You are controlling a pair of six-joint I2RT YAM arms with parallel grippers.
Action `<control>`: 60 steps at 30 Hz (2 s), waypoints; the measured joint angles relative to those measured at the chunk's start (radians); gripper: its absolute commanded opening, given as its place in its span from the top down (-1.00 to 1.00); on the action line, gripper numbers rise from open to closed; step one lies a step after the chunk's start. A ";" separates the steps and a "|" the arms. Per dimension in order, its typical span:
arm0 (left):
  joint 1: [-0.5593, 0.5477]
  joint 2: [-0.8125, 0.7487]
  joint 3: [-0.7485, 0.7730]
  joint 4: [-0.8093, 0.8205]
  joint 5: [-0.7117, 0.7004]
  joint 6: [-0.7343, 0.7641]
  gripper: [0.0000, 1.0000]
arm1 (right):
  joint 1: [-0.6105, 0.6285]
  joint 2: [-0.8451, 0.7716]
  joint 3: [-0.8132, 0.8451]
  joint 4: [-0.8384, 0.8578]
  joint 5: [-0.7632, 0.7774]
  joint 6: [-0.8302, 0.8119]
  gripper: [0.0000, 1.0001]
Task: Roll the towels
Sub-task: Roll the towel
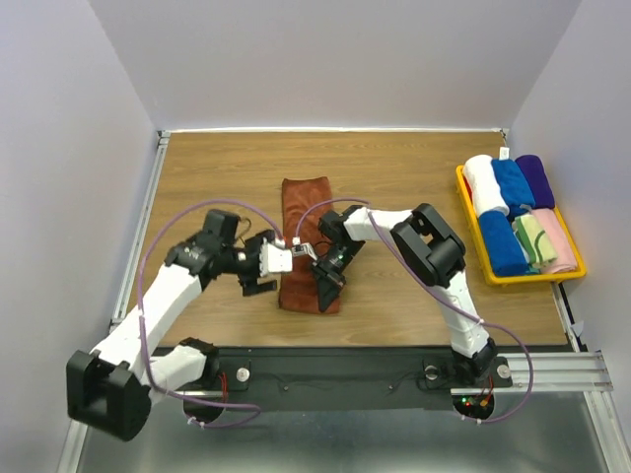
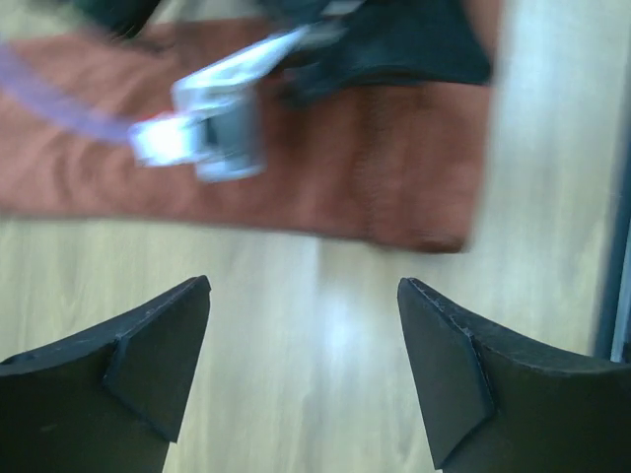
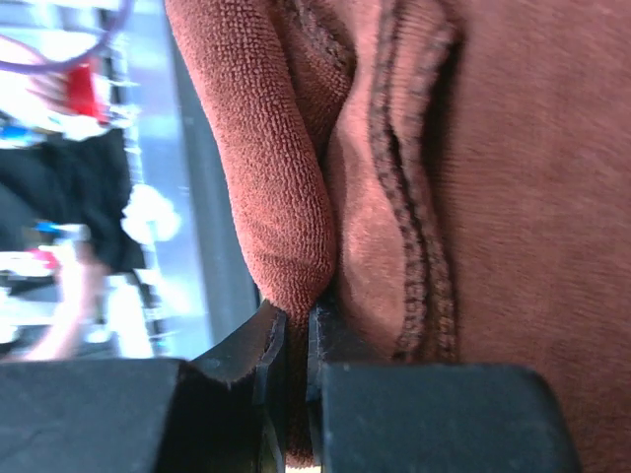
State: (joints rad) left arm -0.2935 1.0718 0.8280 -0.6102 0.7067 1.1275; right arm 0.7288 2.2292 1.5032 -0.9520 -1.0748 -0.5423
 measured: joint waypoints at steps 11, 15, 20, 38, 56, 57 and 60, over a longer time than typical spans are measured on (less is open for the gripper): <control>-0.501 -0.133 -0.318 0.264 -0.296 -0.091 -0.86 | -0.076 0.134 0.095 -0.176 -0.150 -0.044 0.86; -0.610 -0.083 -0.344 0.389 -0.386 -0.136 -0.64 | -0.081 0.162 0.101 -0.196 -0.161 -0.042 0.81; -0.655 0.058 -0.344 0.504 -0.461 -0.169 -0.46 | -0.081 0.170 0.121 -0.209 -0.158 -0.034 0.79; -0.652 0.231 -0.211 0.369 -0.401 -0.165 0.55 | -0.174 0.131 0.253 -0.211 -0.106 0.127 -0.77; -0.194 0.878 0.365 -0.283 0.236 -0.041 0.37 | -0.362 -0.639 -0.087 0.097 0.210 0.129 -0.95; -0.176 0.930 0.402 -0.333 0.270 -0.030 0.37 | -0.346 -0.656 -0.111 0.101 0.227 0.119 -0.91; -0.135 1.044 0.480 -0.450 0.346 -0.016 0.37 | -0.224 -0.700 -0.199 0.142 0.344 0.083 -0.83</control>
State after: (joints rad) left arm -0.4282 2.1155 1.3083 -1.0603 1.0531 1.1110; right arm 0.5053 1.5295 1.3041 -0.8097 -0.7303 -0.4595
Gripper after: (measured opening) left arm 0.317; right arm 0.954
